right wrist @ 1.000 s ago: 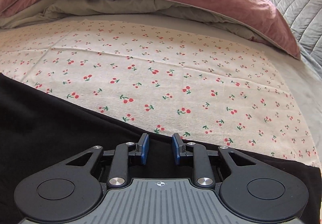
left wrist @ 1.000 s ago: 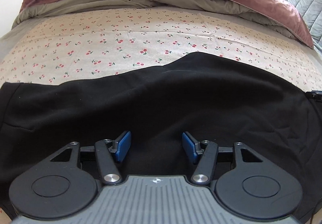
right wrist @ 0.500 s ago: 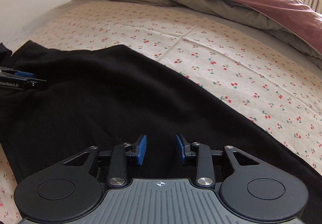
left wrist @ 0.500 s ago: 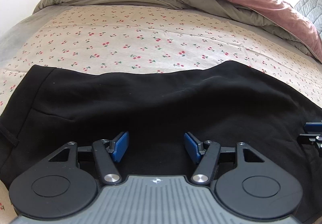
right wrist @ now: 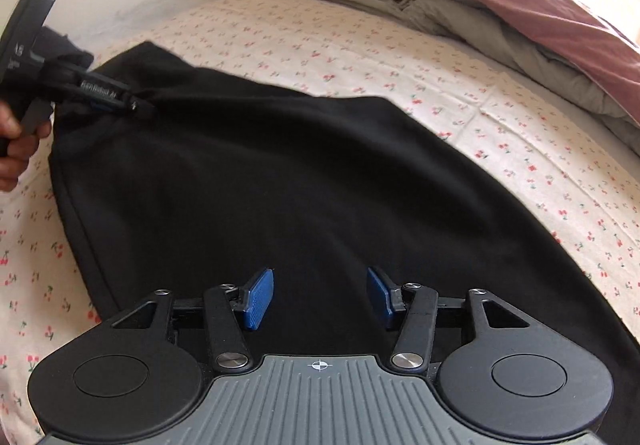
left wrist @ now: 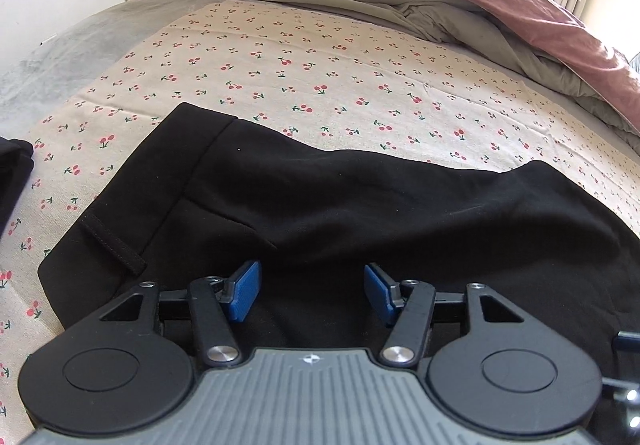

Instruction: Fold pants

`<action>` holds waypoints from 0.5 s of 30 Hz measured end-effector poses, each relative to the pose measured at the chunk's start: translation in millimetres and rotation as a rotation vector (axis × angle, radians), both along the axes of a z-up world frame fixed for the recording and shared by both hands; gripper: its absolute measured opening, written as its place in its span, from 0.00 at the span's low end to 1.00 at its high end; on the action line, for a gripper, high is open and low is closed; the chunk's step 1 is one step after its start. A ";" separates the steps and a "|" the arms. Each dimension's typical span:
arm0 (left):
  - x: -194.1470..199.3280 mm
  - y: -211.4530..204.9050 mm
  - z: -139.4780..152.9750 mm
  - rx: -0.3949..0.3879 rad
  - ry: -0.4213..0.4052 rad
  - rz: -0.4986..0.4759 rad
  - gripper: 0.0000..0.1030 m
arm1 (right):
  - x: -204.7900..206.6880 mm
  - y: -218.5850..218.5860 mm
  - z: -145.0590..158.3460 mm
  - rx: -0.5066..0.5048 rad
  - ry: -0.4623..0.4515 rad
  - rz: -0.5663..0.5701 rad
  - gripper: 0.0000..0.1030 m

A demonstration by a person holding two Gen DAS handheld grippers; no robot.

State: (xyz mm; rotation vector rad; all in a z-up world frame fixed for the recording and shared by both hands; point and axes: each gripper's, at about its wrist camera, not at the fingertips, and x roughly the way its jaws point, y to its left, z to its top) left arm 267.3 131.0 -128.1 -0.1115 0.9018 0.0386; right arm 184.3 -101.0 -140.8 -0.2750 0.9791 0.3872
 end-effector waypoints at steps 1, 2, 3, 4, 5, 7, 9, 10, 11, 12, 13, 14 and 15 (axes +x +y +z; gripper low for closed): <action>-0.3 -1.1 -0.8 0.013 0.001 -0.006 0.61 | -9.1 4.1 -4.6 -0.010 -0.021 0.005 0.50; -1.0 -1.7 -0.9 0.022 0.001 -0.009 0.61 | -14.4 4.0 -4.7 -0.016 -0.030 0.004 0.50; -0.9 -1.3 -1.4 0.032 0.003 -0.008 0.61 | -17.4 1.0 -3.4 -0.020 -0.006 0.000 0.50; -1.4 0.5 -1.6 0.038 0.007 -0.001 0.61 | -21.8 -3.5 -0.6 -0.018 0.022 -0.012 0.50; -1.8 2.5 -1.3 0.036 0.009 0.006 0.61 | -26.0 -10.7 -0.9 -0.010 0.049 -0.028 0.50; -2.8 6.0 -1.3 0.032 0.012 0.021 0.61 | -36.6 -20.5 -2.8 -0.002 0.071 -0.042 0.51; -4.0 5.3 -2.1 0.047 0.014 0.024 0.61 | -50.4 -33.3 -3.5 0.005 0.070 -0.063 0.52; -4.9 4.4 -2.4 0.059 0.013 0.022 0.61 | -53.1 -38.1 -3.3 0.019 0.073 -0.073 0.53; -5.7 3.4 -2.7 0.070 0.013 0.021 0.61 | -55.0 -42.2 -3.4 0.032 0.078 -0.078 0.53; -6.1 2.7 -2.8 0.077 0.014 0.022 0.62 | -57.1 -46.3 -3.8 0.042 0.081 -0.082 0.53; -6.3 2.9 -2.7 0.081 0.015 0.025 0.62 | -59.0 -51.5 -3.4 0.053 0.082 -0.084 0.53; -6.3 3.1 -2.6 0.084 0.017 0.030 0.62 | -61.5 -57.2 -2.5 0.060 0.082 -0.085 0.53; -6.4 3.5 -2.7 0.092 0.018 0.035 0.62 | -64.4 -61.6 -2.5 0.062 0.081 -0.085 0.53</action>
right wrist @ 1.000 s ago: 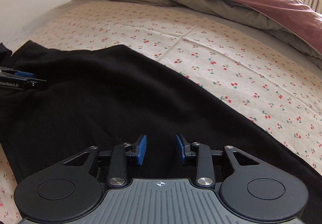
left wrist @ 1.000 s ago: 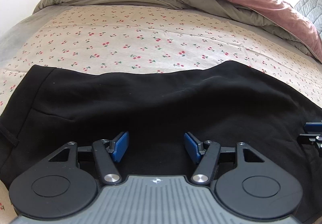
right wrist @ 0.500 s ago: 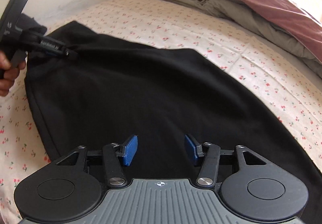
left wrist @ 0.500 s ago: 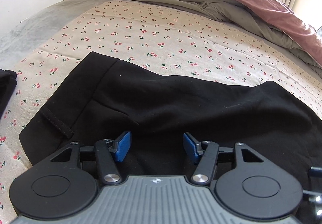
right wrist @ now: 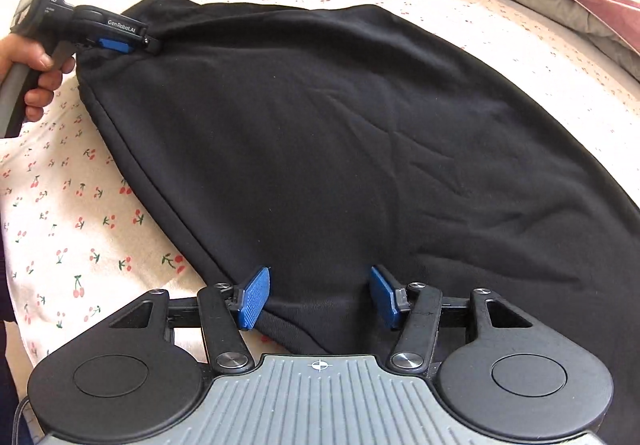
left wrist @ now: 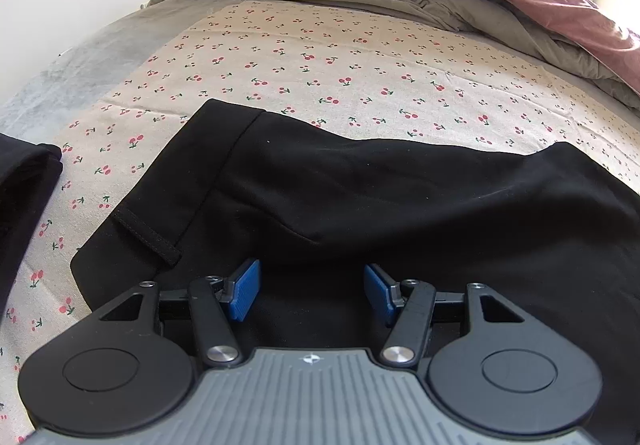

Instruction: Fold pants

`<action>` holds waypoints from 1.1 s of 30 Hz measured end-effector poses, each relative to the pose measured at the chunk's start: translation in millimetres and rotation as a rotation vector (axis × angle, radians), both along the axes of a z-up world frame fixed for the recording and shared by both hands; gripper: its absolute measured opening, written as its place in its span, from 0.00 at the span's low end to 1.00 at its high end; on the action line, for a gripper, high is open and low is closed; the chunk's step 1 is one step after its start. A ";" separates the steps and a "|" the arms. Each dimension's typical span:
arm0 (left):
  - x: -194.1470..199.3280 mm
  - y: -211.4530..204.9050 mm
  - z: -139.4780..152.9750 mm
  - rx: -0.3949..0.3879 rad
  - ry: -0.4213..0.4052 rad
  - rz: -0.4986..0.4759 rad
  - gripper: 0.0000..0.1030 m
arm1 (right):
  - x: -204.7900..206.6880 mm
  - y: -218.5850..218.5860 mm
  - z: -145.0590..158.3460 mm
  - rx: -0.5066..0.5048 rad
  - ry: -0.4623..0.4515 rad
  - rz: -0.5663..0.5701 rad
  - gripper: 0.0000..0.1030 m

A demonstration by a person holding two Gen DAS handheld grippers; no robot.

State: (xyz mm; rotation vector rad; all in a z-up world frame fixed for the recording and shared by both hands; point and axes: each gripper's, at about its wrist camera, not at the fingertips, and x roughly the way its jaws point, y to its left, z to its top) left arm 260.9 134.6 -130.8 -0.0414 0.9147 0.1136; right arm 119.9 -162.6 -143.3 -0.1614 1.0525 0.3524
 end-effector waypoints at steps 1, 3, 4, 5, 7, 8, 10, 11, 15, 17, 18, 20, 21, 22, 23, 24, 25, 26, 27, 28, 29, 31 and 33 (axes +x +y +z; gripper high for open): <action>-0.4 0.3 -0.4 0.011 0.001 0.004 0.62 | -3.1 -4.1 1.0 0.005 -0.001 0.000 0.53; -1.9 0.5 -0.7 0.026 0.003 0.009 0.62 | -8.3 -12.9 1.2 0.021 0.000 0.002 0.53; -2.9 0.8 -0.2 0.031 0.004 0.014 0.62 | -11.5 -19.7 1.8 0.023 -0.002 0.005 0.53; -4.1 1.6 0.5 0.033 0.004 0.021 0.62 | -14.7 -24.2 1.9 0.023 -0.006 0.006 0.53; -6.7 3.7 1.8 0.033 0.001 0.036 0.62 | -21.6 -31.7 2.3 0.029 -0.013 0.008 0.53; -7.9 4.2 2.0 0.037 0.000 0.036 0.62 | -24.6 -36.6 4.0 0.034 -0.014 0.002 0.53; -11.9 3.4 2.4 0.050 -0.002 0.043 0.62 | -28.1 -50.6 11.1 0.069 -0.048 -0.046 0.53; -14.2 2.0 2.1 0.062 -0.005 0.040 0.62 | -29.2 -59.3 14.7 0.098 -0.070 -0.077 0.53; -15.8 -0.7 -1.3 0.091 -0.006 0.038 0.65 | -22.8 -101.1 5.1 0.082 -0.023 -0.252 0.54; -14.9 0.4 -0.7 0.087 -0.001 0.045 0.65 | -25.2 -110.5 -2.2 0.068 -0.010 -0.247 0.54; -14.5 0.5 -0.4 0.087 0.002 0.048 0.66 | -28.2 -115.6 0.2 0.080 -0.003 -0.252 0.53; -14.5 -0.6 -0.1 0.095 0.004 0.054 0.66 | -33.3 -127.1 2.7 0.078 0.000 -0.282 0.53; -14.7 -1.7 -0.2 0.104 0.004 0.056 0.67 | -35.1 -133.3 1.3 0.059 0.002 -0.299 0.53; -14.7 -3.0 -0.3 0.114 0.003 0.057 0.68 | -40.0 -144.1 -1.1 0.034 0.002 -0.324 0.53; -14.5 -3.8 -0.6 0.126 0.003 0.057 0.69 | -43.3 -155.2 -2.7 0.023 0.005 -0.356 0.54; -14.1 -3.7 -0.9 0.133 0.004 0.059 0.72 | -46.4 -166.8 -2.9 0.027 0.012 -0.387 0.54; -13.8 -2.7 -1.0 0.133 0.004 0.062 0.73 | -50.3 -178.1 -2.5 0.032 0.013 -0.411 0.54; -13.4 -1.9 -1.1 0.131 0.005 0.063 0.73 | -55.0 -189.6 -2.3 0.026 0.011 -0.440 0.53; -13.2 -1.4 -1.2 0.131 0.006 0.062 0.74 | -60.5 -200.4 -3.2 0.011 0.010 -0.474 0.53; -13.3 -1.5 -1.3 0.136 0.005 0.061 0.74 | -66.8 -210.2 -4.7 -0.017 0.014 -0.510 0.54; -13.8 -2.4 -1.5 0.144 0.004 0.058 0.74 | -71.0 -218.5 -5.4 -0.026 0.017 -0.526 0.54; -14.3 -4.3 -1.8 0.162 0.001 0.048 0.75 | -86.9 -241.0 -3.4 -0.019 0.031 -0.552 0.66; -13.8 -5.0 -2.1 0.172 0.000 0.041 0.76 | -98.0 -252.8 -3.3 -0.024 0.037 -0.574 0.75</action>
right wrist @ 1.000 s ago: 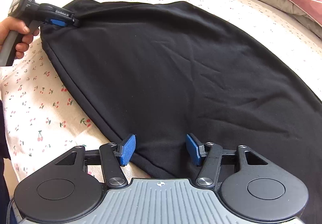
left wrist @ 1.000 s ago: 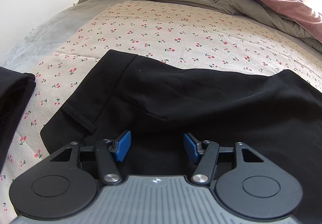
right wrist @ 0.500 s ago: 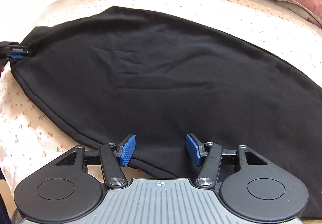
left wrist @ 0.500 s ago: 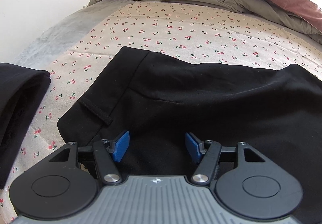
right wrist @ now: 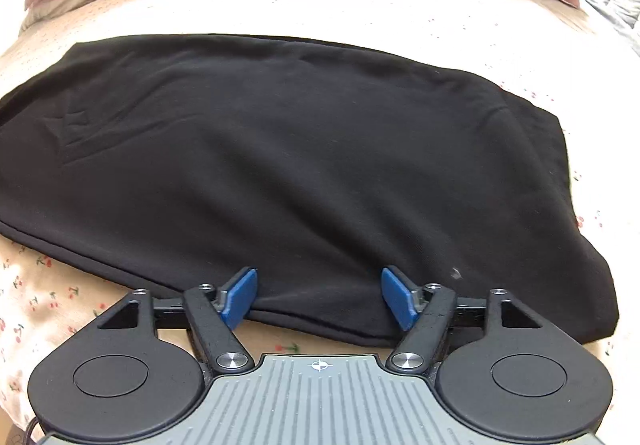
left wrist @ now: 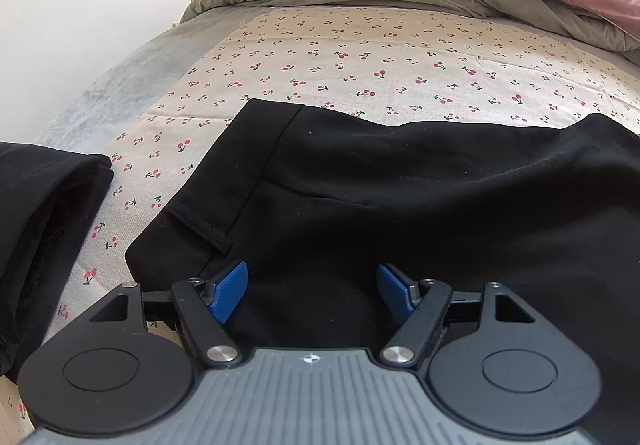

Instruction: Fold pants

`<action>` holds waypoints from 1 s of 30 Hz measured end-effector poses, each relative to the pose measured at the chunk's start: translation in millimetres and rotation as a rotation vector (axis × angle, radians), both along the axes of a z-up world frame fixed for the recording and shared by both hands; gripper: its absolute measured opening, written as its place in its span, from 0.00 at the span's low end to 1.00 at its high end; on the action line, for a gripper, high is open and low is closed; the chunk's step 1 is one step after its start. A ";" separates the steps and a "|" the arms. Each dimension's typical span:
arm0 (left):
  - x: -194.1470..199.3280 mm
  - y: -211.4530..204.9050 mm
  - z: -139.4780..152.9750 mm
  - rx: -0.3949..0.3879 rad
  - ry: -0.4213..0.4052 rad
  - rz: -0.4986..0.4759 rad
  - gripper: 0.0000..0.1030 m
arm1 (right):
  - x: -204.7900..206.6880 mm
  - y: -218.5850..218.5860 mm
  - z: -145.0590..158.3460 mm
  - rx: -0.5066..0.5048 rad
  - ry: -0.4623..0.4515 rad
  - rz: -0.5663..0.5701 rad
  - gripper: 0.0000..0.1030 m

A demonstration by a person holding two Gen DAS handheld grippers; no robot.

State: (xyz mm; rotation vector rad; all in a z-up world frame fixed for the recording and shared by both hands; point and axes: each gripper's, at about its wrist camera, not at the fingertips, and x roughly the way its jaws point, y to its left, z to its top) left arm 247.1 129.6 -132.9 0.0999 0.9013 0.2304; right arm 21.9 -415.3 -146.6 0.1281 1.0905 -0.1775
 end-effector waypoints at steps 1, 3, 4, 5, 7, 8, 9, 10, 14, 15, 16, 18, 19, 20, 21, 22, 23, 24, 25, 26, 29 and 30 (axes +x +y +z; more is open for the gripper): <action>0.8 0.4 -0.2 0.002 0.001 0.000 0.78 | -6.0 -7.2 1.8 -0.003 0.004 -0.016 0.75; 1.8 2.7 0.1 -0.006 0.004 0.003 0.79 | -15.9 -18.5 7.2 -0.037 0.001 -0.069 0.75; 2.2 3.5 0.6 -0.011 0.006 0.004 0.79 | -22.3 -23.9 10.9 -0.055 -0.002 -0.095 0.75; 2.4 3.9 1.3 -0.015 0.006 0.008 0.78 | -27.0 -27.6 13.8 -0.069 -0.003 -0.118 0.76; 2.3 3.2 5.1 -0.039 -0.003 0.029 0.72 | -32.0 -28.9 19.0 -0.057 -0.038 -0.121 0.76; 1.8 1.6 8.3 -0.060 -0.007 0.037 0.71 | -31.9 -25.0 20.4 -0.035 -0.065 -0.086 0.76; 0.7 -1.0 12.2 -0.085 -0.017 0.036 0.70 | -31.2 -20.4 21.7 -0.023 -0.077 -0.057 0.76; -0.9 -5.3 16.6 -0.103 -0.030 0.029 0.70 | -29.0 -15.9 23.0 -0.019 -0.090 -0.032 0.75; -6.6 -34.1 30.7 -0.127 -0.115 -0.032 0.70 | -10.1 -9.6 19.3 -0.019 -0.105 -0.034 0.76; -6.1 -43.5 31.7 -0.141 -0.128 -0.065 0.70 | -5.6 -9.6 16.3 -0.026 -0.091 -0.036 0.75; -3.6 -55.0 31.5 -0.162 -0.134 -0.118 0.70 | 2.9 -11.2 11.4 -0.035 -0.082 -0.040 0.75; 0.9 -76.4 30.1 -0.183 -0.136 -0.195 0.70 | 13.6 -19.9 3.2 -0.031 -0.046 -0.072 0.75; 3.6 -89.6 28.8 -0.181 -0.142 -0.225 0.70 | 14.8 -28.9 0.2 -0.016 -0.027 -0.108 0.75; 6.3 -100.2 26.6 -0.177 -0.143 -0.249 0.70 | 17.0 -38.6 -2.2 0.013 -0.025 -0.144 0.76; 9.7 -110.8 23.9 -0.174 -0.135 -0.275 0.70 | 17.3 -45.3 -2.9 0.039 -0.030 -0.169 0.76; 13.1 -120.7 20.6 -0.174 -0.124 -0.303 0.70 | 15.7 -50.1 -3.0 0.056 -0.035 -0.194 0.76; 17.0 -129.8 17.3 -0.174 -0.108 -0.331 0.70 | 16.3 -54.5 -2.6 0.056 -0.036 -0.219 0.76; 20.2 -137.8 15.1 -0.170 -0.095 -0.352 0.70 | 15.2 -58.6 -1.0 0.043 -0.035 -0.247 0.76; 23.5 -144.5 14.1 -0.163 -0.090 -0.367 0.70 | 15.4 -60.5 -0.1 0.033 -0.034 -0.265 0.76; 26.3 -151.2 13.8 -0.157 -0.089 -0.381 0.70 | 15.2 -63.4 1.0 0.029 -0.036 -0.286 0.76; 36.8 -163.1 15.8 -0.166 -0.089 -0.452 0.76 | 16.5 -73.0 3.2 0.030 -0.064 -0.342 0.76; 42.3 -168.5 16.2 -0.174 -0.083 -0.475 0.78 | 18.6 -74.8 3.0 0.034 -0.065 -0.347 0.76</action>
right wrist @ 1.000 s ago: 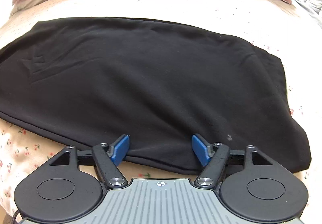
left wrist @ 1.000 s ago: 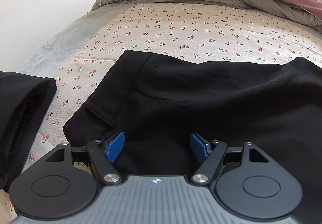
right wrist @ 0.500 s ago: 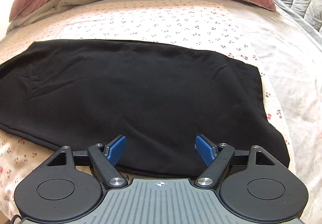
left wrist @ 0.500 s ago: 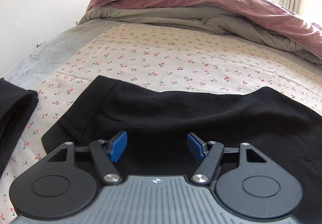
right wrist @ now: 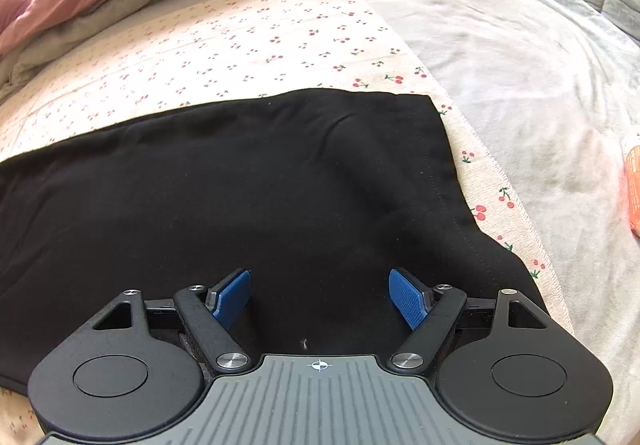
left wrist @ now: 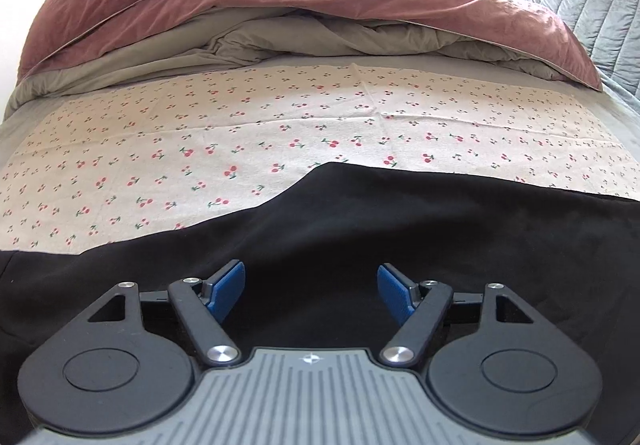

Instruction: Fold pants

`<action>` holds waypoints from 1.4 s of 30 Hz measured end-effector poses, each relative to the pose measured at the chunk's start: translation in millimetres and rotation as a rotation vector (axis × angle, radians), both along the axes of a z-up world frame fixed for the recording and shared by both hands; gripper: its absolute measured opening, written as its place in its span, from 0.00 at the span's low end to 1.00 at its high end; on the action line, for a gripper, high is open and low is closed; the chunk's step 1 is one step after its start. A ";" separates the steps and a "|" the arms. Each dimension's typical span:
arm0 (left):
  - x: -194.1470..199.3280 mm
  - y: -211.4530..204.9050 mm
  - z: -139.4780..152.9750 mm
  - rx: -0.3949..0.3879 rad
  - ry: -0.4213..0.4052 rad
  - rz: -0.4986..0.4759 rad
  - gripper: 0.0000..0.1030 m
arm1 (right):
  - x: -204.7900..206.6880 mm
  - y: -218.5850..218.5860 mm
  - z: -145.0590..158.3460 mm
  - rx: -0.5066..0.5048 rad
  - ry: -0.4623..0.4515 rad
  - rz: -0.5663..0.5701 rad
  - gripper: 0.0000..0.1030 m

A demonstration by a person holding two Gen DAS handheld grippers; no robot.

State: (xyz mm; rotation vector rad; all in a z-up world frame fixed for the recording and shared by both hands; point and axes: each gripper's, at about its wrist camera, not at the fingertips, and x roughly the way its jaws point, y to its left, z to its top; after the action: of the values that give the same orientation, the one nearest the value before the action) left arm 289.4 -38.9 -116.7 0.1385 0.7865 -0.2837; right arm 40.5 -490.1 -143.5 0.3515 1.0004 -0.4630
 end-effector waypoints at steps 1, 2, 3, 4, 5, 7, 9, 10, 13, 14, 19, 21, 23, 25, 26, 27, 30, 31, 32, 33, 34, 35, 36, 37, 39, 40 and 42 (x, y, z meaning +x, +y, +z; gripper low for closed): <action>6.2 -5.8 0.3 -0.003 0.006 -0.016 0.79 | 3.9 -2.1 -0.2 -0.001 0.001 -0.001 0.76; 13.8 -12.3 0.7 -0.002 0.012 -0.032 0.79 | 7.9 -3.7 -0.1 -0.004 0.004 -0.002 0.76; 21.7 -18.2 1.0 0.004 0.020 -0.048 0.79 | 12.6 -6.0 -1.0 -0.003 0.006 -0.007 0.76; 29.4 -23.2 1.3 0.015 0.029 -0.058 0.79 | 14.9 -7.1 -1.2 0.000 0.007 -0.016 0.76; 38.3 -27.9 1.5 0.030 0.044 -0.065 0.79 | 17.5 -6.8 -0.5 0.002 0.010 -0.028 0.76; 54.7 -28.4 0.9 0.032 0.077 -0.083 0.79 | 23.0 -4.6 2.3 -0.009 0.012 -0.028 0.76; 68.9 -24.2 0.8 0.017 0.092 -0.068 0.79 | 26.3 0.9 7.2 -0.016 -0.001 -0.001 0.76; 75.0 -21.0 0.5 0.005 0.097 -0.052 0.79 | 27.4 4.1 9.1 -0.019 -0.007 0.014 0.76; 89.8 -15.5 -3.6 -0.058 0.125 -0.035 0.79 | 31.4 9.4 7.8 -0.030 0.008 0.039 0.76; 93.5 -16.7 -6.6 -0.064 0.132 -0.042 0.79 | 32.9 9.4 5.8 -0.033 0.018 0.039 0.76; 102.9 -34.4 -28.3 0.003 0.136 -0.057 0.27 | 39.9 9.1 -1.9 -0.043 0.047 0.041 0.76; 102.1 -34.7 -25.3 -0.004 0.124 -0.030 0.09 | 38.8 9.8 -2.3 -0.045 0.047 0.042 0.76; 101.7 -34.8 -22.9 -0.001 0.102 -0.008 0.08 | 37.2 9.7 -1.9 -0.045 0.042 0.041 0.76; 97.9 -38.8 -19.8 0.029 0.054 -0.006 0.07 | 38.4 9.1 -2.2 -0.051 0.035 0.038 0.76; 96.5 -40.4 -19.2 0.038 0.040 0.000 0.07 | 38.5 8.8 -1.9 -0.057 0.029 0.035 0.76; 96.5 -40.8 -19.0 0.039 0.033 0.013 0.07 | 38.3 8.2 -1.8 -0.060 0.025 0.028 0.76; 101.1 -38.9 -20.1 0.015 0.020 0.067 0.07 | 40.0 2.7 -4.3 -0.068 0.008 0.007 0.76; 102.9 -38.9 -22.3 0.016 0.020 0.076 0.07 | 40.3 0.2 -5.5 -0.058 0.004 -0.003 0.76; 104.2 -39.3 -25.2 0.016 0.024 0.084 0.07 | 40.3 -1.8 -5.9 -0.052 0.000 -0.012 0.76; 104.3 -40.9 -27.4 0.027 0.017 0.085 0.07 | 40.2 -2.6 -5.5 -0.056 -0.001 -0.019 0.76; 104.1 -42.6 -28.3 0.042 0.002 0.083 0.07 | 40.2 -3.1 -4.9 -0.071 -0.002 -0.023 0.76; 104.1 -43.2 -28.6 0.047 -0.008 0.086 0.07 | 39.9 -3.5 -4.7 -0.091 -0.004 -0.029 0.76; 104.3 -42.9 -28.2 0.046 -0.010 0.089 0.07 | 39.6 -4.5 -5.0 -0.098 -0.003 -0.033 0.76; 104.7 -41.8 -27.5 0.038 -0.010 0.095 0.07 | 38.5 -6.6 -5.3 -0.096 -0.006 -0.040 0.76; 105.4 -40.5 -29.1 0.030 -0.010 0.096 0.07 | 37.4 -9.0 -5.0 -0.091 -0.013 -0.048 0.76; 104.0 -42.9 -31.2 0.048 -0.017 0.086 0.07 | 37.5 -9.1 -5.2 -0.090 -0.011 -0.049 0.76; 99.7 -52.0 -34.4 0.113 -0.044 0.059 0.09 | 39.0 -8.1 -5.1 -0.092 0.003 -0.053 0.76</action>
State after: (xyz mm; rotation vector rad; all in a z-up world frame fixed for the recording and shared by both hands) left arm 389.1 -90.9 -151.0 0.2274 0.7616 -0.1799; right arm 79.5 -498.2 -148.6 0.2957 0.9716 -0.5558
